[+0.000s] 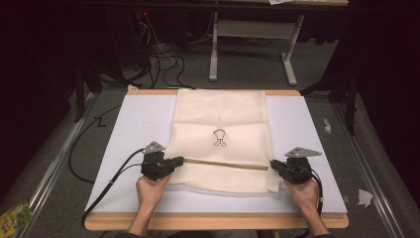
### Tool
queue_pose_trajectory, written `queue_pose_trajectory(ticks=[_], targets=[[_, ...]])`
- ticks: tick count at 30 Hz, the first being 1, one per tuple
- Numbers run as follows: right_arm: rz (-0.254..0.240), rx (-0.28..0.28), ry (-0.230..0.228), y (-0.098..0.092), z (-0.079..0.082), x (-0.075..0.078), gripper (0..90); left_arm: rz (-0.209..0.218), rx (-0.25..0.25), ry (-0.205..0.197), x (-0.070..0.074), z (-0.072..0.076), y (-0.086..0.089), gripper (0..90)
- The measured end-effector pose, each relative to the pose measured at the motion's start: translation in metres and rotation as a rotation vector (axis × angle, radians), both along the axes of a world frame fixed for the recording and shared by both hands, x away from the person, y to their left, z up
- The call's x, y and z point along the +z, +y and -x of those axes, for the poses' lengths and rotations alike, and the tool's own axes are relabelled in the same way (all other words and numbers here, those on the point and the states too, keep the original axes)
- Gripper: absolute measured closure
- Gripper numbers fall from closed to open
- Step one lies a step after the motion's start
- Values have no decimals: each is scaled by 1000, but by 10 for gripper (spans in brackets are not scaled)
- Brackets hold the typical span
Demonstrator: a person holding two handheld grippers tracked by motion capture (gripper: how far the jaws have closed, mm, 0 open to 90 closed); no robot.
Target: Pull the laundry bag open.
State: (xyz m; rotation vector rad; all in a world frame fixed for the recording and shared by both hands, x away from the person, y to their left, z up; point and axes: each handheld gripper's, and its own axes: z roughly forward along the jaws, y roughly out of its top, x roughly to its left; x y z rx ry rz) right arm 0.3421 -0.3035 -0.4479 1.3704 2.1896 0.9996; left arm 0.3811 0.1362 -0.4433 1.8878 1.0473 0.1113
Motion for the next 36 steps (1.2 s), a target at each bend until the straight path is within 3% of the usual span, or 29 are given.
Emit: queue_pose_trajectory(ticks=[36], targets=[[1,-11,2,-5,1,-1,869,-11,95,-2,2,-1,41,874]])
